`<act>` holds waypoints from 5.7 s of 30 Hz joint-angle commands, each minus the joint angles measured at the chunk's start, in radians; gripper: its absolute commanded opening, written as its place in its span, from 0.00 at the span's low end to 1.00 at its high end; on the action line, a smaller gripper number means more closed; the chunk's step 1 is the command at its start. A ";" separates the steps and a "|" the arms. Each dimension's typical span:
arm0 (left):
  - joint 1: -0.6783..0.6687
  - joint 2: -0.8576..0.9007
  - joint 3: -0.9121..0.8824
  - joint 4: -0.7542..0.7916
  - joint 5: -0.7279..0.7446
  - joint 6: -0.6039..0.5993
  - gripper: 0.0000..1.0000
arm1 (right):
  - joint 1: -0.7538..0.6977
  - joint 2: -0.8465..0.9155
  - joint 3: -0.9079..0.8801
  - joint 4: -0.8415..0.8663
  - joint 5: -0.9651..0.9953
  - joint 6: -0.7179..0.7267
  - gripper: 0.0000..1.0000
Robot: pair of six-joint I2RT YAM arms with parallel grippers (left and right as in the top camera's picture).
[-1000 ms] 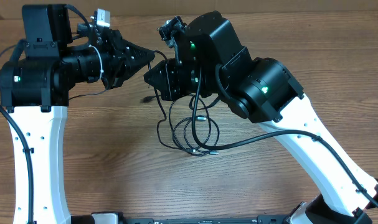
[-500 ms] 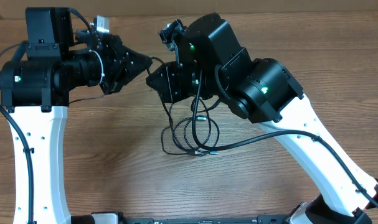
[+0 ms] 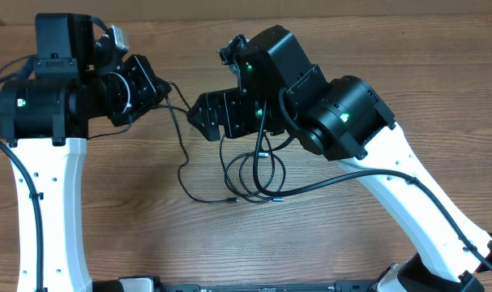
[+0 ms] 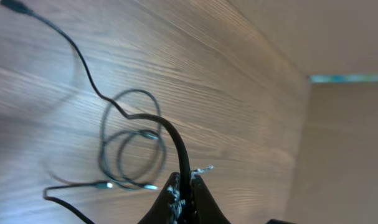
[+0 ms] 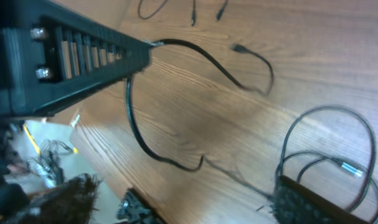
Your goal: Untangle cables
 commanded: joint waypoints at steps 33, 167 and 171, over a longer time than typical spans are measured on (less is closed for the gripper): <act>0.610 0.436 -0.010 0.150 -0.695 0.513 0.04 | -0.003 -0.002 0.014 -0.035 0.085 -0.002 0.99; 0.859 0.600 -0.042 0.175 -0.804 0.280 0.96 | -0.003 0.018 0.013 -0.097 0.153 0.002 1.00; 0.910 0.600 -0.090 0.204 -0.804 0.280 0.91 | -0.003 0.018 0.013 -0.085 0.153 0.002 1.00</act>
